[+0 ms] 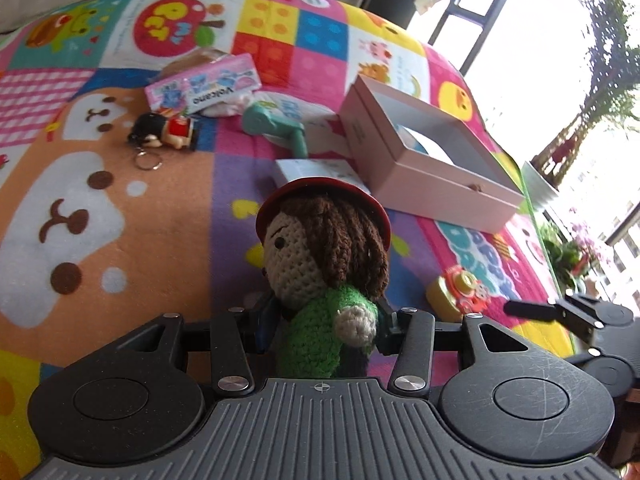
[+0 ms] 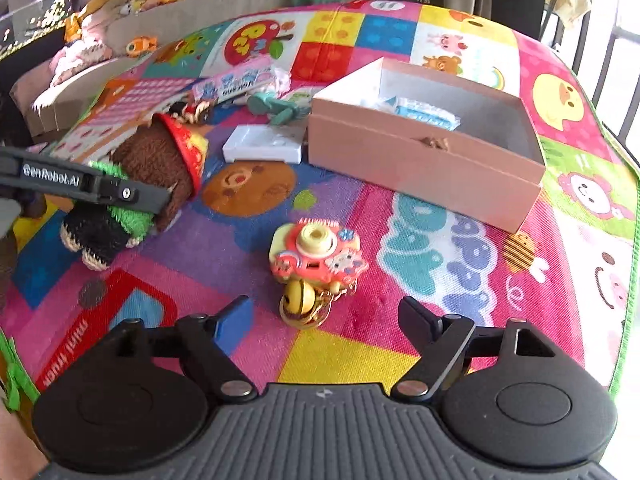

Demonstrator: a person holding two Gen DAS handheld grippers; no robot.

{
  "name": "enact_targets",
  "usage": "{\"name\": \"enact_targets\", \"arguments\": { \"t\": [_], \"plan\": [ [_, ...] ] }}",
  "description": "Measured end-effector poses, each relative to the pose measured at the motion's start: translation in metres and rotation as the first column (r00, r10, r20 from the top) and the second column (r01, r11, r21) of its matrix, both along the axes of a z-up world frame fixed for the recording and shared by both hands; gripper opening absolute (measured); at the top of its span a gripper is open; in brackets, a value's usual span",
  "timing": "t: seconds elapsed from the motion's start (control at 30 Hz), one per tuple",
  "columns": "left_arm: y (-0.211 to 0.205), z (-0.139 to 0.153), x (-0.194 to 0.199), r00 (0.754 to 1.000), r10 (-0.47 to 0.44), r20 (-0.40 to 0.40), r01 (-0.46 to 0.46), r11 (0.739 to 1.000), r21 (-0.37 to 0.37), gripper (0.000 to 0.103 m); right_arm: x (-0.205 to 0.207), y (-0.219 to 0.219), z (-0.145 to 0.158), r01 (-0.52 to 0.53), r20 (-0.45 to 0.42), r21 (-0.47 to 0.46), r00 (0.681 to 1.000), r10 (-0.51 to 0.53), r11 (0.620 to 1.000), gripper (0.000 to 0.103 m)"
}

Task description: Organize objects

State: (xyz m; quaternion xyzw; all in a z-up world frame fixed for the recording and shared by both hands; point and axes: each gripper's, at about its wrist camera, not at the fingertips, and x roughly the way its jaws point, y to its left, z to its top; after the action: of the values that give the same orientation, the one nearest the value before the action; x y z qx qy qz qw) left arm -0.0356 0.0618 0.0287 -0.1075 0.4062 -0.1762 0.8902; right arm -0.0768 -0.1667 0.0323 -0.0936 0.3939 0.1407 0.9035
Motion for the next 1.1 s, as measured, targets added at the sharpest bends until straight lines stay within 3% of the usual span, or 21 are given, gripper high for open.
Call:
{"name": "enact_targets", "arguments": {
  "t": [0.13,0.17,0.33,0.57,0.77,0.93,1.1],
  "plan": [
    [0.000,0.000,-0.003,1.000,-0.003,-0.007,0.003,1.000,0.010,0.051,0.001,-0.001,0.000,0.057,0.110,-0.149,0.993,-0.040,0.987,0.084],
    [0.001,0.000,-0.003,1.000,0.001,-0.009,0.000,1.000,0.009,0.051,0.002,-0.003,0.001,0.062,0.111,-0.146,0.993,-0.046,0.987,0.084],
    [-0.001,-0.001,0.001,1.000,0.004,-0.012,-0.003,1.000,0.008,0.051,0.003,-0.011,0.010,-0.024,0.036,0.033,0.999,0.023,0.999,0.084],
    [0.002,-0.002,0.001,1.000,0.005,-0.014,-0.005,1.000,-0.005,0.051,0.027,0.002,0.005,-0.029,0.063,0.066,0.998,0.025,0.997,0.084],
    [0.007,-0.002,-0.001,1.000,0.014,-0.015,-0.014,1.000,-0.020,0.051,0.052,0.004,-0.003,-0.011,-0.043,0.174,0.999,0.018,0.985,0.087],
    [0.009,-0.003,0.000,1.000,0.014,-0.018,-0.014,0.999,-0.031,0.051,0.030,0.014,0.001,-0.087,-0.074,0.216,0.992,0.105,0.973,0.089],
    [0.009,-0.004,0.000,1.000,0.015,-0.017,-0.015,0.999,-0.039,0.052,0.016,0.021,0.009,-0.095,-0.018,0.154,0.995,0.099,0.983,0.089]
  ]
}}
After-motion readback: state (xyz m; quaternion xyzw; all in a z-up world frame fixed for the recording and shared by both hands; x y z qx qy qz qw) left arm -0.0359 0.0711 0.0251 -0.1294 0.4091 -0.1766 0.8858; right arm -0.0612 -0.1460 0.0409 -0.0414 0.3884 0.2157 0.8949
